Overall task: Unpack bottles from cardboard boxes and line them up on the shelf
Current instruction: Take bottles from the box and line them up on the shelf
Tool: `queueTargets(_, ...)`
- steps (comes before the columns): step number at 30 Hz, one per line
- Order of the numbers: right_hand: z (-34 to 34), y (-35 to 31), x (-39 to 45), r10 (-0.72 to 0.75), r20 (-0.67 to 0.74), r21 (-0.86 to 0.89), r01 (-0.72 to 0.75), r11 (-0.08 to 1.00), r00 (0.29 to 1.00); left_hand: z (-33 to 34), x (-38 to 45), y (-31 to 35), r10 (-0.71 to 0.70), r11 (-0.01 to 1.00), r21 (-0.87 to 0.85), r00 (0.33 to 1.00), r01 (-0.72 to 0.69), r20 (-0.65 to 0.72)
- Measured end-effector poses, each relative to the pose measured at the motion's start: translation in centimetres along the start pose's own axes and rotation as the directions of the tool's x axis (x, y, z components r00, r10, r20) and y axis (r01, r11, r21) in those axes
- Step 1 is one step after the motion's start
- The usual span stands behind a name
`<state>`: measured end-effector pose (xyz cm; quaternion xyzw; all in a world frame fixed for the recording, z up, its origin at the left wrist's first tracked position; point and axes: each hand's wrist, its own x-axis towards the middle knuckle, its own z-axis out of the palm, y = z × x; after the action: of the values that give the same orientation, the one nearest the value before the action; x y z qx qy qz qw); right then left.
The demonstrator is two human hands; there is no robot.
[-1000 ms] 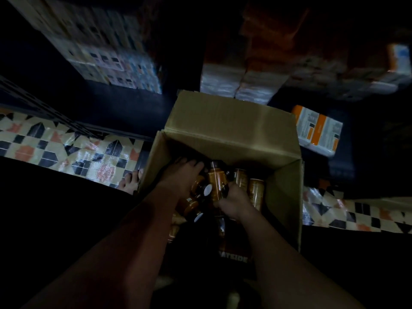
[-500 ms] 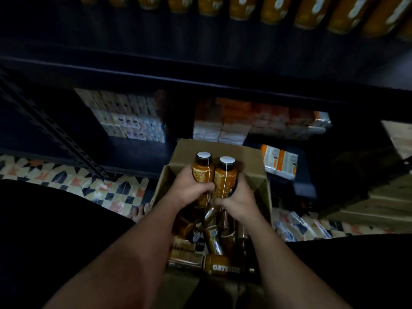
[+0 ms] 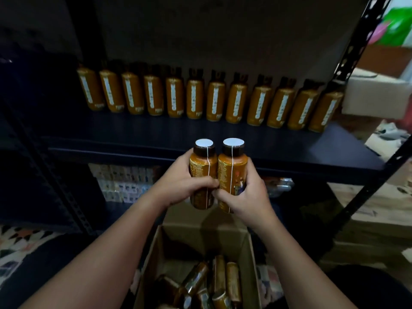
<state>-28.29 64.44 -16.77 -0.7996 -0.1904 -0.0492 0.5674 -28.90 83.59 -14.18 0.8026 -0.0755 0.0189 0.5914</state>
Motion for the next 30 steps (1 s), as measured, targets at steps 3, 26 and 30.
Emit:
queueTargets(3,-0.7,-2.5,1.8,-0.078,-0.073,0.007,0.079,0.997,0.994,-0.8,1.0,3.0,0.072,0.993,-0.083,0.994,-0.079,-0.083)
queueTargets(26,-1.4,-0.3,16.3,-0.072,-0.077,0.116,0.08,0.99,0.994,-3.1,15.2,1.9,0.149,0.967,-0.172,0.966,-0.187,-0.211)
queueTargets(30,-1.3,0.0,16.9,-0.077,-0.078,0.149,0.088,0.985,0.994,-3.2,16.0,1.5,0.158,0.965,-0.178,0.969,-0.193,-0.191)
